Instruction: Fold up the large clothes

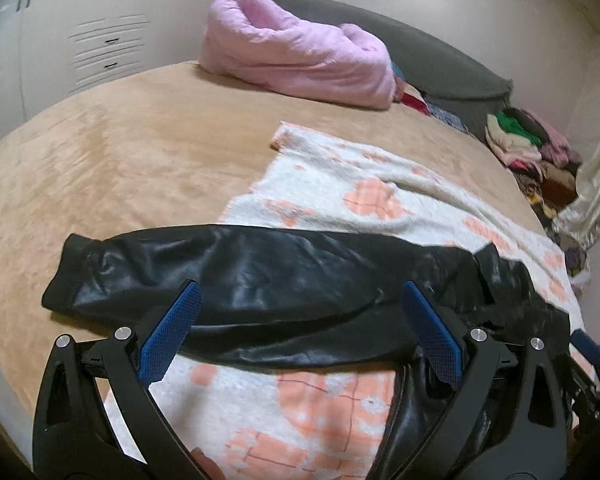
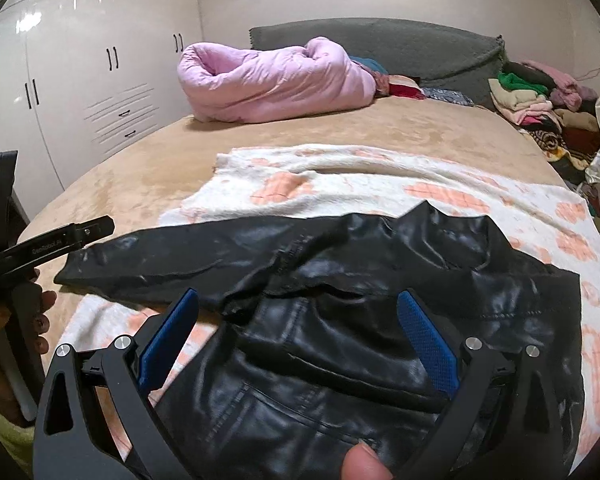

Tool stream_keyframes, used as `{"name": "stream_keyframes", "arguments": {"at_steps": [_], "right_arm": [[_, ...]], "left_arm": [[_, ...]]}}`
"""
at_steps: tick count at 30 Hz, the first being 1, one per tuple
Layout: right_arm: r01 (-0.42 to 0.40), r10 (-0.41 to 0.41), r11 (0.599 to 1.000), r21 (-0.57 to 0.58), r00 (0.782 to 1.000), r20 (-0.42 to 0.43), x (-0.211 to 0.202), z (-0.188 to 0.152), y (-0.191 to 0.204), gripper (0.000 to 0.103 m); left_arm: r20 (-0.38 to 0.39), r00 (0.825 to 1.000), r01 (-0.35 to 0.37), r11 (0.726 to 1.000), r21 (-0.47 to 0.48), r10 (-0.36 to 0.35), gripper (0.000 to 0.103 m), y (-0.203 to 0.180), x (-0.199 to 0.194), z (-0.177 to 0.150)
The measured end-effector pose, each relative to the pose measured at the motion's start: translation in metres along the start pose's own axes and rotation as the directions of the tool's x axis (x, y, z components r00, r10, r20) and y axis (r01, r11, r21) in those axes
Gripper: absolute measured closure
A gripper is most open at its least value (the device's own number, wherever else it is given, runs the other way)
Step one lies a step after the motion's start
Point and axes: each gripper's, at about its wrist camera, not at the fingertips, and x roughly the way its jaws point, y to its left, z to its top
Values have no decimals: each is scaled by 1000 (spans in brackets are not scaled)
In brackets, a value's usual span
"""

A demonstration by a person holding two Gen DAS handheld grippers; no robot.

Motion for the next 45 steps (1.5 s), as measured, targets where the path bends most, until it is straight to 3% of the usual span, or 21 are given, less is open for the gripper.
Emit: {"name": "stream_keyframes", "arguments": {"at_steps": [12,18,26,30,32,35,39,45], "right_arm": [[-74,74,997,-34,997,-15,19,21,44,4],[-108,106,992,-59,994,-37,32,26,67,4],[-152,145,983,-102,986,-76,50,21,97,4],[-171,162,978,-115,983,-83,54,19,106,4],[-176,167,978,-114,982,-86,55,18,107,4],[-182,172,978,-104,980,-99,57,14,105,4],[-188,178,979,-85,978,-105,56,10,98,4],[-171,164,984,-58,981,-105,49,2,81,4]], "left_arm": [[5,996,-90,978,-190,93,9,51,4,5],[-21,991,-128,934,-335,129,9,88,12,1],[-37,978,-205,896,-394,207,9,106,18,-3],[-53,964,-254,846,-468,260,9,123,21,-10],[-77,965,-255,817,-517,252,9,136,26,-16],[-123,969,-248,799,-548,216,9,146,38,-21],[-146,979,-202,808,-553,144,9,149,57,-26],[-135,983,-177,814,-554,121,10,150,66,-26]]}}
